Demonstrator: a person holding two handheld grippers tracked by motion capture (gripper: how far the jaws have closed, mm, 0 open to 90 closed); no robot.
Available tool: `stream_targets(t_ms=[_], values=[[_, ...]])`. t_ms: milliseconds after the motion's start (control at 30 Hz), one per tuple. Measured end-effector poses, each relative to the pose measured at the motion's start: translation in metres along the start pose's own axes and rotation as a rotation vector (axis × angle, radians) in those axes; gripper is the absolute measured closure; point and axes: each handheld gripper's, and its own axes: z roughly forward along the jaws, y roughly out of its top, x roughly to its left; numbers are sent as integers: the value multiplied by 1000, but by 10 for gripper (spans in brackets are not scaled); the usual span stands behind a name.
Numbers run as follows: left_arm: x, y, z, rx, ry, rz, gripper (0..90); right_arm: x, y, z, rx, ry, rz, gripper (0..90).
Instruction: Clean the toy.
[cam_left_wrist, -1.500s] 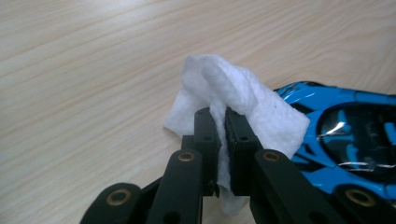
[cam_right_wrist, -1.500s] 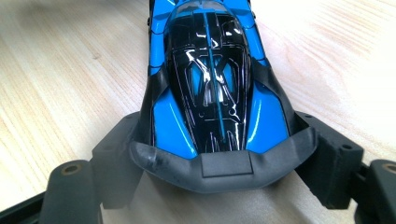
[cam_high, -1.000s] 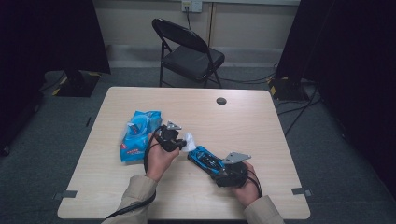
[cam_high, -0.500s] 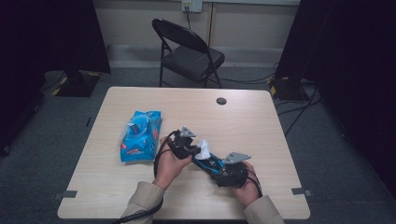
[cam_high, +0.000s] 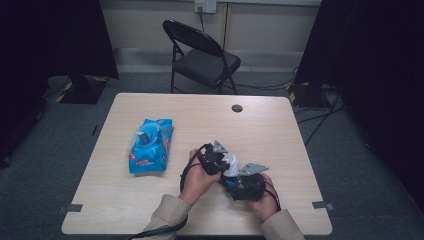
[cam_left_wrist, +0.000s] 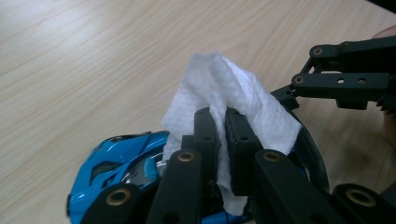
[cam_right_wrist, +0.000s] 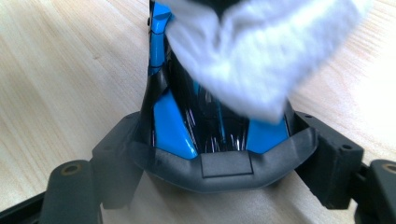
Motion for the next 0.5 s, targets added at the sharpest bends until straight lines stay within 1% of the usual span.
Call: stream_targets(t_ms=[33,100,167,233,367,433,500], values=[[-2,1,2,5,4,17,848,0,0,0,0,0,0,241],[-5,2,5,10,8,36,849,0,0,0,0,0,0,241],[-7,2,7,9,6,41,849,0,0,0,0,0,0,241],[-8,2,8,11,1,56,849,0,0,0,0,0,0,241],[-11,2,9,16,-17,54,846,0,0,0,0,1,0,241],[-11,2,9,5,-33,27,845,0,0,0,0,1,0,241],[-11,2,7,1,-50,11,846,0,0,0,0,1,0,241]])
